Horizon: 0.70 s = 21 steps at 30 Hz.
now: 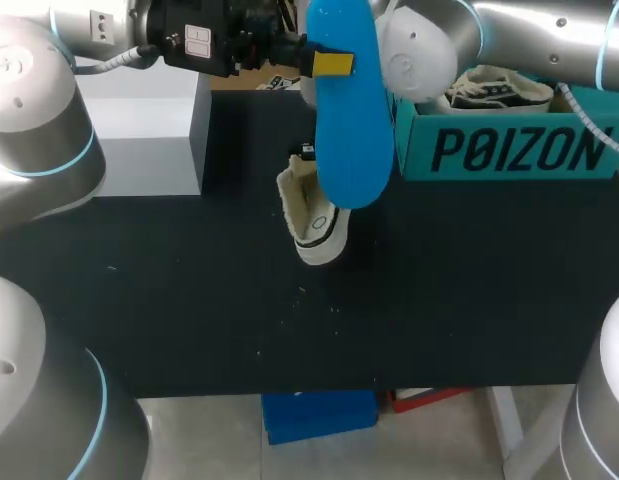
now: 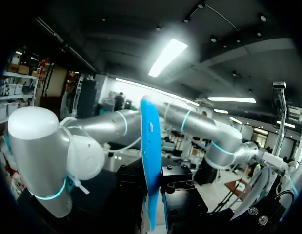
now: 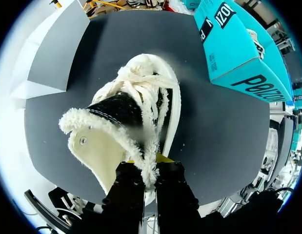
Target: Take the shoe out of the shoebox, open the shoe tongue, remove and reinsert the insole, then place the shoe into the shoebox
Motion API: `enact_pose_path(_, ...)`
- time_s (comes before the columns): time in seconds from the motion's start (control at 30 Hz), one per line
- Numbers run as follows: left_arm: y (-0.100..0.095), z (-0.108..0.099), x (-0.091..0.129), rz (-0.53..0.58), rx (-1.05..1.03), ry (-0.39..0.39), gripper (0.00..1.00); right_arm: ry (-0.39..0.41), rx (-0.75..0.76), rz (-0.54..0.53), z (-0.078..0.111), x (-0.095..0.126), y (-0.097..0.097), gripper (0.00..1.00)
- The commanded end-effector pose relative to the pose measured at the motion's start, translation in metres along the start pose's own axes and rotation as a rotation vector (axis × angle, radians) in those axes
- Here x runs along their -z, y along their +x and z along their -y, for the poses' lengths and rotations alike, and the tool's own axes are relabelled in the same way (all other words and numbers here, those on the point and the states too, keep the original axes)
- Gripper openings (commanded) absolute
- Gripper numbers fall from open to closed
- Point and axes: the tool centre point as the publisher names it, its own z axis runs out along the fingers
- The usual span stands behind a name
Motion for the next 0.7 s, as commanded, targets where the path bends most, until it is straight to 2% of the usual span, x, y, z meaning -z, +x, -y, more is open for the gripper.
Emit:
enact_pose_path(0.03, -0.001, 0.000, -0.001, 0.000, -0.001, -0.001, 0.00, 0.001, -0.002, -0.006, 0.003, -0.005, -0.001, 0.00)
enact_pose_path(0.43, -0.001, 0.000, -0.001, 0.000, -0.001, -0.001, 0.00, 0.016, -0.014, -0.044, 0.019, -0.035, 0.007, 0.00)
enact_pose_path(0.7, -0.001, 0.000, -0.001, 0.000, -0.001, -0.001, 0.00, 0.007, -0.020, -0.022, 0.029, -0.051, 0.002, 0.00)
